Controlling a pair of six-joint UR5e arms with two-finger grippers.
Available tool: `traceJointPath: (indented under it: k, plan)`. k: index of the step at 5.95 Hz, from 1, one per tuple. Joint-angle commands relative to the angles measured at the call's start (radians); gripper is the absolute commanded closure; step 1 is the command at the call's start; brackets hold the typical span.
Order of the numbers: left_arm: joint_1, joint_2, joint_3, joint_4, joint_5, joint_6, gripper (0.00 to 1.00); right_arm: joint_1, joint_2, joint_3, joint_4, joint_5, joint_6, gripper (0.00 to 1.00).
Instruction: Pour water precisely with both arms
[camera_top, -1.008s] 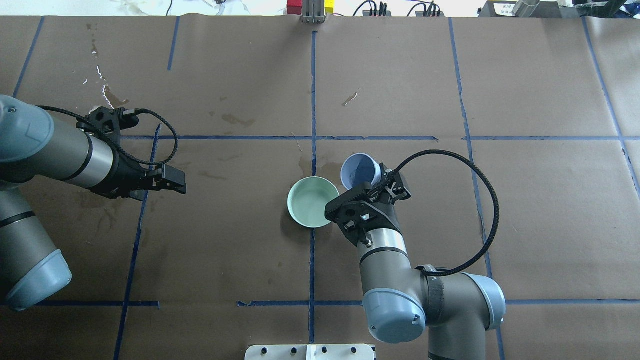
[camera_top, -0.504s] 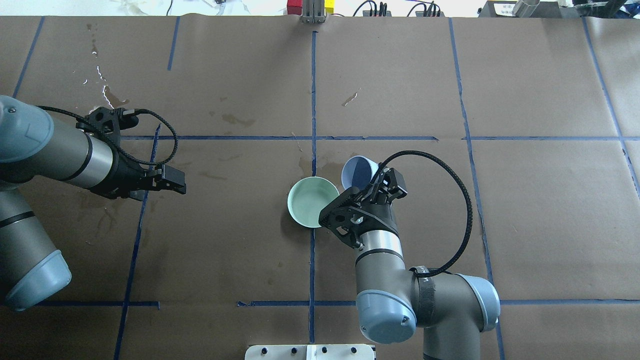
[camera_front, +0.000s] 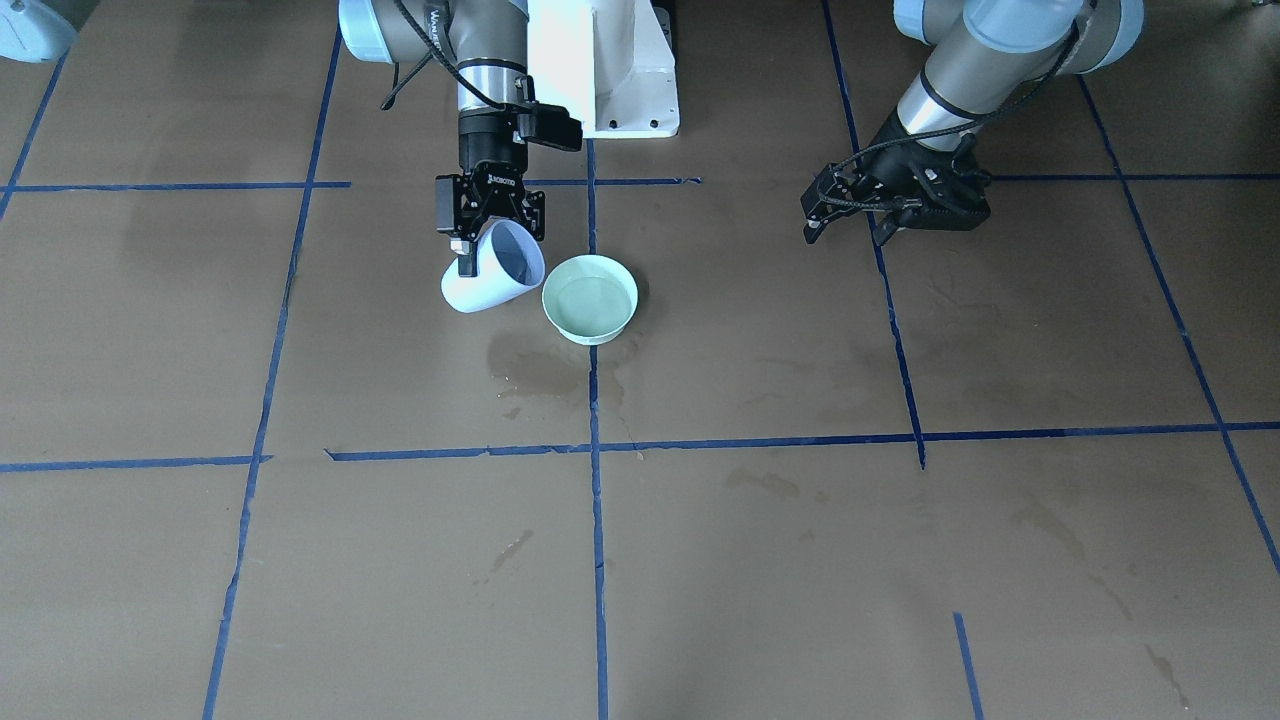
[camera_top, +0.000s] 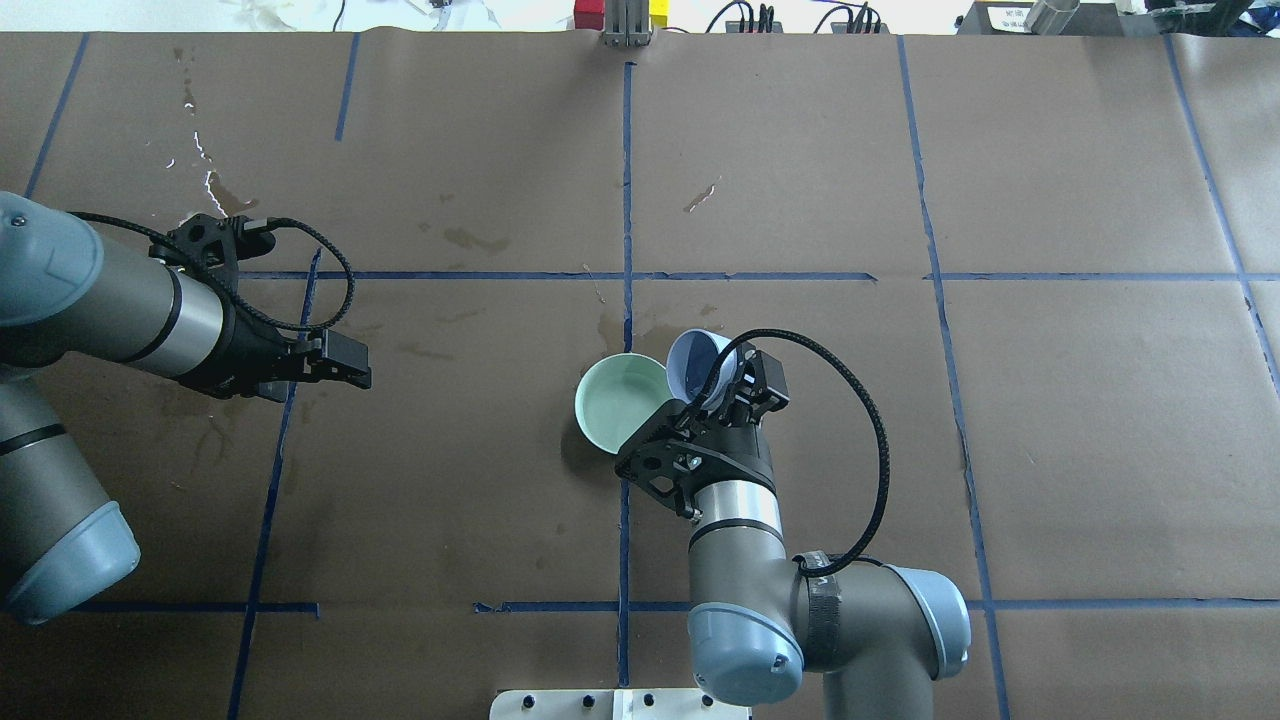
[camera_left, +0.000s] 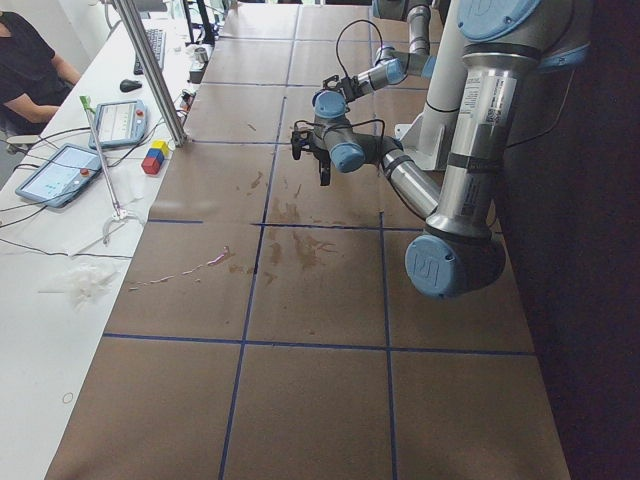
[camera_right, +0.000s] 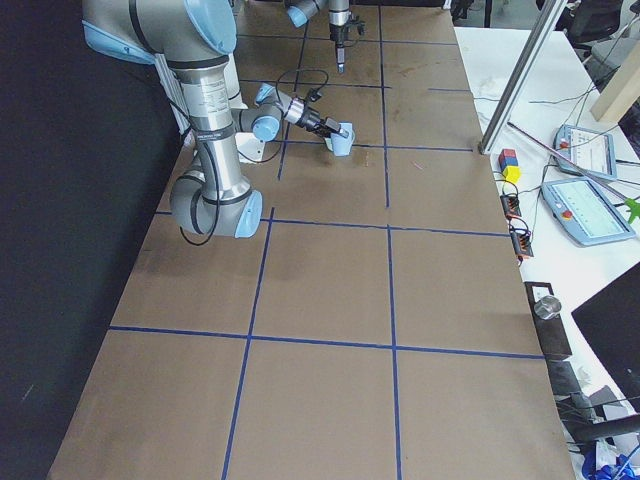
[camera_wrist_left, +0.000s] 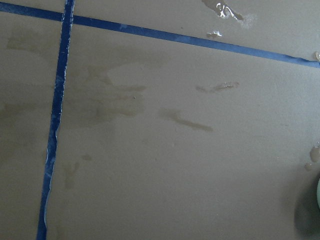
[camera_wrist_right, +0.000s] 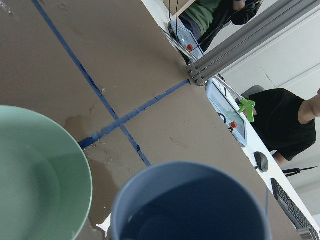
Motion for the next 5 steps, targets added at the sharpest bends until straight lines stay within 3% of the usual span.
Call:
traceJointPath:
  k: [1,5]
  plan:
    - [0.000,0.001,-0.001,0.000,0.000,0.000,0.01,-0.003,0.027,-0.013,-0.050,-0.016,-0.098,0.86]
    - [0.000,0.001,-0.001,0.000,0.002,-0.003,0.01,-0.005,0.041,-0.009,-0.153,-0.031,-0.145,0.86]
